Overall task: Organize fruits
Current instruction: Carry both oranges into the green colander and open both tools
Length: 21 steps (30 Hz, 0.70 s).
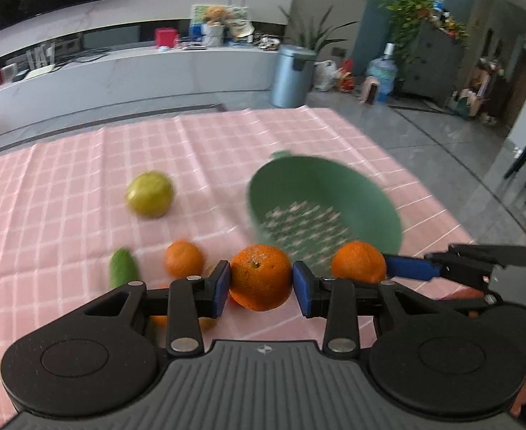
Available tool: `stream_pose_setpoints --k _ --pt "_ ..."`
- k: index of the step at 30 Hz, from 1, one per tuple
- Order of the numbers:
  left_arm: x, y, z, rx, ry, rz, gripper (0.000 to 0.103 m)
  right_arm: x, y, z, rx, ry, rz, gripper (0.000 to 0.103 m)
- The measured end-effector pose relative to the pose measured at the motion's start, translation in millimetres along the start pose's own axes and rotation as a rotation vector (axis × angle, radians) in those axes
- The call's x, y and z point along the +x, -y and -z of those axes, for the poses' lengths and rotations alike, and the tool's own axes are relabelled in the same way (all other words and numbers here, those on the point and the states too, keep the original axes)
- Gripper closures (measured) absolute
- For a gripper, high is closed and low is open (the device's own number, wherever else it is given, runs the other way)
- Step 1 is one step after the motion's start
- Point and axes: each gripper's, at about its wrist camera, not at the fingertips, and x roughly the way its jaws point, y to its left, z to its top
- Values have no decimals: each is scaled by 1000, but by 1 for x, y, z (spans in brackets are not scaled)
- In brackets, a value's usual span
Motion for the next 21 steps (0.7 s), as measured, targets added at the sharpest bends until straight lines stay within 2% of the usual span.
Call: stream_pose_setpoints --k 4,7,10,15,21 --pt "17 12 -23 37 -4 58 61 6 26 -25 -30 -34 30 64" --pt "41 23 -35 99 -31 73 61 23 39 -39 -90 -98 35 64" --pt "65 34 -38 168 -80 86 61 48 53 -48 -130 -179 13 64" --pt "106 31 -46 198 -181 128 61 90 74 -53 -150 -322 -31 64" --pt "137 33 -45 246 -286 117 61 122 81 -48 -183 -438 -57 64"
